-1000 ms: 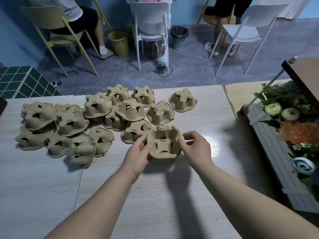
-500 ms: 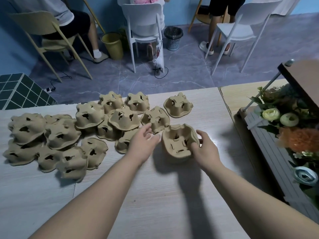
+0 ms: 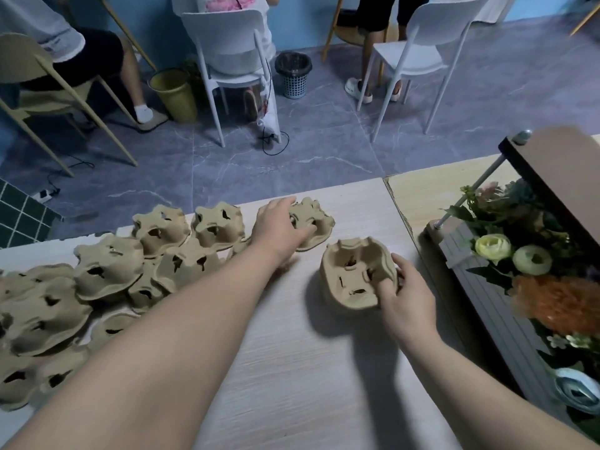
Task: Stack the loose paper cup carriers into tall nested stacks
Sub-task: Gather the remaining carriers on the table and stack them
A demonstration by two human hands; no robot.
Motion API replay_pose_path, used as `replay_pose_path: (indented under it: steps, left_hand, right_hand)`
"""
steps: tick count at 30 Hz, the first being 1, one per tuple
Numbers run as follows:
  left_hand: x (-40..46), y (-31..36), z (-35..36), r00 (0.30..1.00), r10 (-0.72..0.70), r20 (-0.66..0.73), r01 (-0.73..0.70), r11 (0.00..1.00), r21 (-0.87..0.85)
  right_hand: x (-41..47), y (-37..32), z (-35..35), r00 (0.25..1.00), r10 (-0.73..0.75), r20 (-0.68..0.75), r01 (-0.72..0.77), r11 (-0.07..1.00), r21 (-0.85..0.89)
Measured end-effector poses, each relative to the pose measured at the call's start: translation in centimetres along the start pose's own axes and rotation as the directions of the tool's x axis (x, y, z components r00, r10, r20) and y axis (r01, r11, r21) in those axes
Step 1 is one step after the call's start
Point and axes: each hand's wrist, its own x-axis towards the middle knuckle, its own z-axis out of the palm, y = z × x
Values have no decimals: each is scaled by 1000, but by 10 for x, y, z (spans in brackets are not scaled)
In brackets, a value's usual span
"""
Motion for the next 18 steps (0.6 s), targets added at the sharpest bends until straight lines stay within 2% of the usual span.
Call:
replay_pose_path:
  steps: [5,12,15,18]
  left_hand:
    - [19,-1,16,998,-11,66,1,989,146]
    - [13,-1,27,997,-78,6,74,968,238]
    - [6,-5,24,993,-105,-51,112,978,175]
    - [-4,-9,11,973,-178,-146,176,984,-26]
  right_hand:
    - [4,4,0,999,-33,6,33,999,15]
    - [-2,6,-6,999,-12,46,10,999,42]
    - [-7,6,-7,998,-5,62,2,999,54]
    - [-12,9,-6,998,0,61,-2,999,46]
